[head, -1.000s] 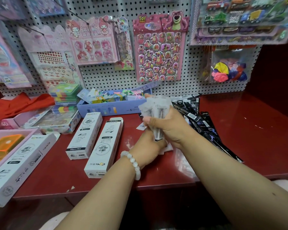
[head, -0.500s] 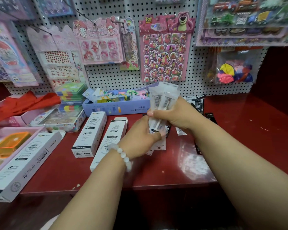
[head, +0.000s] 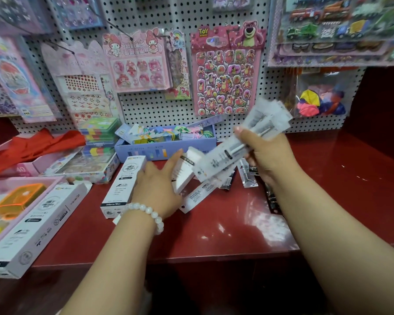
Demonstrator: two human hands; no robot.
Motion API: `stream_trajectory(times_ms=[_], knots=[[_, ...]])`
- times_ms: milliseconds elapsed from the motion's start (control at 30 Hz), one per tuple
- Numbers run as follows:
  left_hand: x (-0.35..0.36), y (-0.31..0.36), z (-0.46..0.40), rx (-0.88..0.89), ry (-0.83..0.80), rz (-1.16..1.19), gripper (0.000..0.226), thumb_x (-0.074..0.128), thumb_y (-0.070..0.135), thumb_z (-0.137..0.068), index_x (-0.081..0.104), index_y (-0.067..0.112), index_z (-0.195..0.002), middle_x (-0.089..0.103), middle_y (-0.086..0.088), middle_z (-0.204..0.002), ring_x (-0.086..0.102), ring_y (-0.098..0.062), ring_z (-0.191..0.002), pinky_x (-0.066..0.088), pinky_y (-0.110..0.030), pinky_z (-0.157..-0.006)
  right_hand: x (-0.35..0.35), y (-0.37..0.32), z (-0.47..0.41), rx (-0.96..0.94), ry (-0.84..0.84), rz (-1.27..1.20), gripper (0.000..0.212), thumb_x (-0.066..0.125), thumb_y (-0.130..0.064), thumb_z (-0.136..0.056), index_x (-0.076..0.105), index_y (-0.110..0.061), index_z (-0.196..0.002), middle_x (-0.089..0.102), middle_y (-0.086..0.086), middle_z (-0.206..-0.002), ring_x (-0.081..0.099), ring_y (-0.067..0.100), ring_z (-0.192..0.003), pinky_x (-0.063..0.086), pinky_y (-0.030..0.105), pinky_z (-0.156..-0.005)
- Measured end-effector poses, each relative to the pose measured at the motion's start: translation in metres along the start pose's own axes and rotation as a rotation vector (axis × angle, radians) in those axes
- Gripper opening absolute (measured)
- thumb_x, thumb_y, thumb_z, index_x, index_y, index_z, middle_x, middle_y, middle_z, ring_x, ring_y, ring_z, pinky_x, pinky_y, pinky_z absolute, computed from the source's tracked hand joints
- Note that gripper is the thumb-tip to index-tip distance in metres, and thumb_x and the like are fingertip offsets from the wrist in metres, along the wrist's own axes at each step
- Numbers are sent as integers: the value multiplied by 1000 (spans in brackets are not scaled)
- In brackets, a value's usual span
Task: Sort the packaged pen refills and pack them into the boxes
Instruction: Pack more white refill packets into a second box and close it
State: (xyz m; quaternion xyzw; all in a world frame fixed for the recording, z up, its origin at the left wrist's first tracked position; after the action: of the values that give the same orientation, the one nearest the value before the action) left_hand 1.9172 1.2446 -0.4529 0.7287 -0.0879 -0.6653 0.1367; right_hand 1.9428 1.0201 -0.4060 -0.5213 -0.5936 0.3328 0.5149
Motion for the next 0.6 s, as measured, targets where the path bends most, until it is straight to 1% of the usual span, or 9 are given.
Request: stream_trajectory(times_ms=[100,167,200,267,333,367,433,500,600], knots=[[-16,15,12,158,128,-3,97,66,21,-68,10,58,-138,31,-6,-108,37,-31,-109,42,-40,-95,-8,-10,-6,-5,99,-224,11,69,-13,-84,58,-14,-80,58,1,-62,42,5,-39,30,15,-31],[-21,21,17,236,175,-4,95,66,17,-64,18,56,-136,29,-1,-103,37,-27,-102,41,-37,-93,-10,-12,-8,29,157,-339,11,69,-16,-83,59,-13,-84,57,2,-65,42,5,-39,29,15,-31],[-21,23,19,266,176,7,93,66,16,-62,22,53,-136,30,1,-105,39,-26,-102,41,-37,-92,-10,-12,-8,43,177,-365,12,70,-17,-82,59,-14,-83,57,2,-65,42,5,-38,29,15,-31],[-20,26,22,315,159,30,89,67,15,-59,30,45,-134,35,1,-115,44,-27,-104,43,-36,-90,-9,-11,-7,56,204,-376,13,71,-19,-81,59,-16,-82,59,1,-63,43,6,-40,28,16,-32],[-20,28,23,341,158,23,83,69,16,-59,34,37,-131,40,1,-123,49,-27,-108,42,-35,-87,-8,-8,-5,72,220,-368,12,72,-19,-81,60,-17,-81,60,0,-63,44,6,-41,30,17,-33],[-21,29,24,351,168,9,80,69,17,-59,34,35,-128,43,1,-123,49,-27,-108,40,-34,-86,-8,-6,-3,87,224,-364,12,72,-20,-81,61,-17,-80,60,1,-66,44,6,-42,31,17,-34],[-24,31,26,375,189,5,76,69,16,-59,35,33,-126,46,0,-119,50,-27,-106,39,-33,-83,-5,-2,0,118,222,-370,12,73,-22,-80,62,-17,-79,59,3,-72,44,7,-42,32,17,-34],[-26,32,28,393,199,50,77,68,13,-60,35,34,-127,43,1,-116,49,-25,-105,39,-31,-81,-2,1,2,142,227,-388,13,73,-23,-80,63,-15,-77,58,5,-75,44,7,-41,32,17,-34],[-28,33,29,381,218,72,86,69,13,-62,30,35,-135,42,0,-124,47,-23,-115,39,-31,-88,5,2,3,143,216,-462,11,72,-23,-81,64,-15,-80,60,0,-67,45,7,-41,32,18,-35]])
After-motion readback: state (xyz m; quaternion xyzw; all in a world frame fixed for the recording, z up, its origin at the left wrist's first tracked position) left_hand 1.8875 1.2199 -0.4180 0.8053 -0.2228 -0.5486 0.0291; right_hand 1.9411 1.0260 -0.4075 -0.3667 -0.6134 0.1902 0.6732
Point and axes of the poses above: each hand's wrist, its own z-axis away from the middle knuckle, its own x-axis out of the palm, y = z × x, the point moved 6 cm from there along -z, towards the middle knuckle
